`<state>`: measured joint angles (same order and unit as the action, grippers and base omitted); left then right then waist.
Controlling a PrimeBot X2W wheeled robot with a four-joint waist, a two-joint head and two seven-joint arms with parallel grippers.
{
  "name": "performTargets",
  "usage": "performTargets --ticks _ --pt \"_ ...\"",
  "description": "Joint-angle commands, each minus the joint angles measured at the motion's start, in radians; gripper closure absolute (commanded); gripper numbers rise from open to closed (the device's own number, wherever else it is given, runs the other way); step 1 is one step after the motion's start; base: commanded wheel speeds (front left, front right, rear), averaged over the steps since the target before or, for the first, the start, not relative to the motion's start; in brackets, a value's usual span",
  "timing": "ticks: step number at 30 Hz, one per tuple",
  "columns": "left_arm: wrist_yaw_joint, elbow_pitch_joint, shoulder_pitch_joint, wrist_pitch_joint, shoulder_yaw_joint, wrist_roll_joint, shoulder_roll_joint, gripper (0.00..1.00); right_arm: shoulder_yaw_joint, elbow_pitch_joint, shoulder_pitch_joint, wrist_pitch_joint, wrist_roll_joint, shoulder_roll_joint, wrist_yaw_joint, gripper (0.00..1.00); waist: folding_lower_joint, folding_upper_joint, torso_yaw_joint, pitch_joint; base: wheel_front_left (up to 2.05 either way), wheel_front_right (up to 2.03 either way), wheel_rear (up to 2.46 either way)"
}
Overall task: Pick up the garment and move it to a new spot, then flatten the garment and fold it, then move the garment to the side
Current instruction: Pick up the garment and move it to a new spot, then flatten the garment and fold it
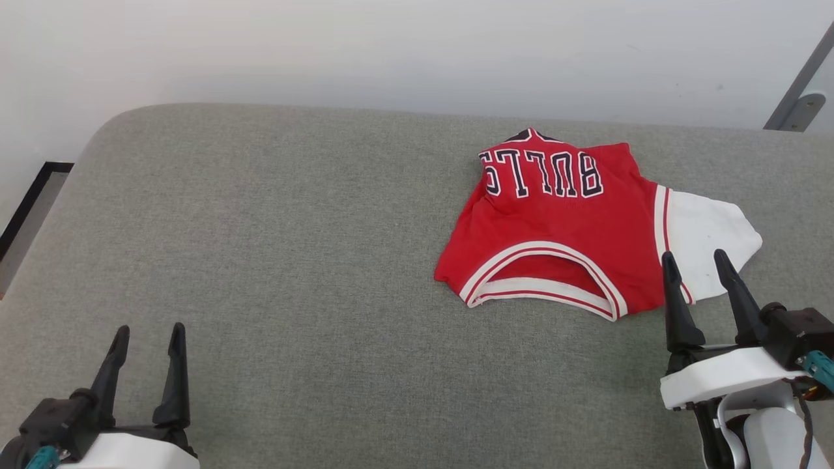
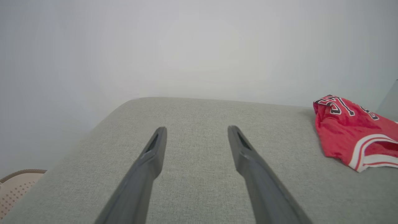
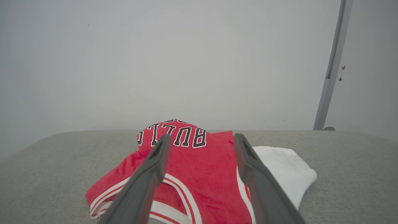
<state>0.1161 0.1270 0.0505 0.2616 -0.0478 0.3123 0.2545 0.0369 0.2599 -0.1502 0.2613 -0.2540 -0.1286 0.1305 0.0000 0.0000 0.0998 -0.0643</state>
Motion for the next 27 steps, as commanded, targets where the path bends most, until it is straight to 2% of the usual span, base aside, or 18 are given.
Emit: performTargets --ticks 1,7,12,16,21,25,26,27 --pt "0.007 -0.001 0.007 0.005 -0.010 -0.007 -0.008 0.00 0.001 -0.003 0.011 0.005 0.002 0.003 0.000 0.00 0.0000 0.0000 -0.001 -0.002 0.00 0.00 0.00" --pt "0.014 -0.003 0.015 0.005 -0.027 -0.024 -0.031 0.00 0.002 -0.008 0.010 0.005 0.003 0.004 0.000 0.00 0.0000 0.0000 -0.003 -0.011 0.00 0.00 0.00" --pt "0.015 -0.014 0.016 0.005 -0.003 -0.006 -0.032 0.00 -0.008 0.000 -0.001 0.005 0.006 0.002 0.000 0.00 0.0000 0.0000 -0.005 -0.021 0.00 0.00 0.00" --pt "0.015 -0.023 0.002 0.005 0.008 0.003 -0.032 0.00 -0.023 0.009 -0.036 -0.032 0.012 -0.027 0.000 0.00 0.0000 0.0000 -0.008 -0.051 0.00 0.00 0.00" --pt "0.016 -0.035 -0.035 0.005 0.024 0.016 -0.036 0.00 -0.061 0.008 -0.134 -0.189 0.016 -0.136 0.000 0.00 0.0000 0.0000 -0.006 -0.128 0.00 0.00 0.00" --pt "0.016 -0.043 -0.082 0.005 0.036 0.031 -0.039 0.00 -0.102 -0.009 -0.253 -0.443 -0.018 -0.294 0.000 0.00 0.0000 0.0000 0.004 -0.224 0.00 0.00 0.00" --pt "0.016 -0.043 -0.082 0.005 0.036 0.031 -0.039 0.00 -0.102 -0.009 -0.253 -0.443 -0.018 -0.294 0.000 0.00 0.0000 0.0000 0.004 -0.224 0.00 0.00 0.00" --pt "0.016 -0.041 -0.091 0.005 0.039 0.031 -0.043 0.00 -0.110 -0.011 -0.273 -0.499 -0.023 -0.328 0.000 0.00 0.0000 0.0000 0.007 -0.239 0.00 0.00 0.00"
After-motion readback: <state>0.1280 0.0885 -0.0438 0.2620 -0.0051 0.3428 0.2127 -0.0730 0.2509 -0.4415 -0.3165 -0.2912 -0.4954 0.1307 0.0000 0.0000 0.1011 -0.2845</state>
